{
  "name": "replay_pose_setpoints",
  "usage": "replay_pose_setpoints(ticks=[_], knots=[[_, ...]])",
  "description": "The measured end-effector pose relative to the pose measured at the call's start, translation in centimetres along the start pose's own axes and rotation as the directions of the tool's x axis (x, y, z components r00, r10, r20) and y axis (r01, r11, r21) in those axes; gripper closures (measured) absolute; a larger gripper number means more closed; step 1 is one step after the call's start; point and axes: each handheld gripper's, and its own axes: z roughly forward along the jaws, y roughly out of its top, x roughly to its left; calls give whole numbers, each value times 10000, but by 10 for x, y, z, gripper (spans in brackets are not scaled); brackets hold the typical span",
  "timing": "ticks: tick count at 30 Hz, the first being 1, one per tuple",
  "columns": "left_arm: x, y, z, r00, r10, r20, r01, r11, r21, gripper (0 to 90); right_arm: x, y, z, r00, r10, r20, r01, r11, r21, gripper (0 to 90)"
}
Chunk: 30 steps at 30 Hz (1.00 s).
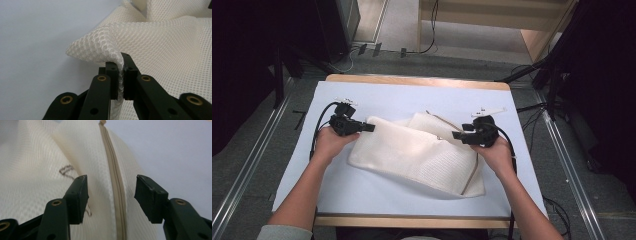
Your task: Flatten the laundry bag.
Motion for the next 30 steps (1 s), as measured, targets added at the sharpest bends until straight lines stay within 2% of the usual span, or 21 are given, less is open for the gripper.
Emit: replay_pose_setpoints(ticks=[5, 6, 8, 11, 12, 14, 15, 16, 19, 20, 21, 22, 24, 25, 30], knots=[[-1, -2, -2, 10000, 57, 37, -57, 10000, -59, 873, -4, 19, 18, 9993, -88, -360, 90, 9999, 57, 436], [-2, -2, -3, 9999, 77, 69, -76, 9999, -81, 874, -5, 29, 29, 9984, -206, -530, 210, 9998, 76, 398], [-2, -3, -4, 9999, 105, 48, -104, 9999, -93, 874, -3, 34, 37, 9972, -456, -589, 465, 9988, 129, 394], [-2, -5, -6, 10000, 69, 58, -68, 10000, -59, 875, 1, 38, 52, 9950, -734, -671, 789, 9934, 833, 407], [-2, -6, -7, 10000, 46, 81, -45, 10000, -61, 876, 2, 38, 56, 9944, -778, -709, 847, 9914, 994, 445], [-2, -8, -9, 9999, 48, 98, -48, 10000, -34, 878, 2, 38, 59, 9936, -747, -844, 857, 9872, 1348, 659], [-2, -8, -9, 9999, 48, 98, -48, 10000, -34, 879, 3, 38, 59, 9945, -650, -818, 768, 9857, 1497, 732], [-2, -9, -10, 9999, 7, 129, -7, 10000, -13, 880, 3, 38, 58, 9953, -627, -744, 737, 9851, 1556, 780], [-2, -11, -16, 10000, 13, 84, -12, 10000, -95, 882, 2, 42, 51, 9968, -509, -612, 586, 9898, 1298, 809], [-1, -12, -23, 10000, -42, -1, 42, 9996, -287, 882, 1, 46, 39, 9981, -421, -459, 459, 9954, 844, 816], [-1, -12, -23, 10000, -42, -1, 42, 9996, -287, 882, 1, 46, 39, 9981, -421, -459, 459, 9954, 844, 816], [2, -13, -31, 9998, -207, -63, 203, 9983, -547, 882, -1, 50, 27, 9990, -434, -142, 440, 9981, 432, 816], [4, -15, -36, 9995, -285, -105, 277, 9973, -673, 882, -3, 52, 23, 9990, -449, -77, 450, 9987, 258, 816], [6, -17, -42, 9990, -398, -201, 381, 9962, -777, 882, -8, 55, 9, 9992, -309, 250, 313, 9993, -178, 815], [11, -23, -58, 9969, -621, -482, 566, 9924, -1091, 882, -21, 59, -15, 9973, 135, 721, -71, 9961, -883, 807]])
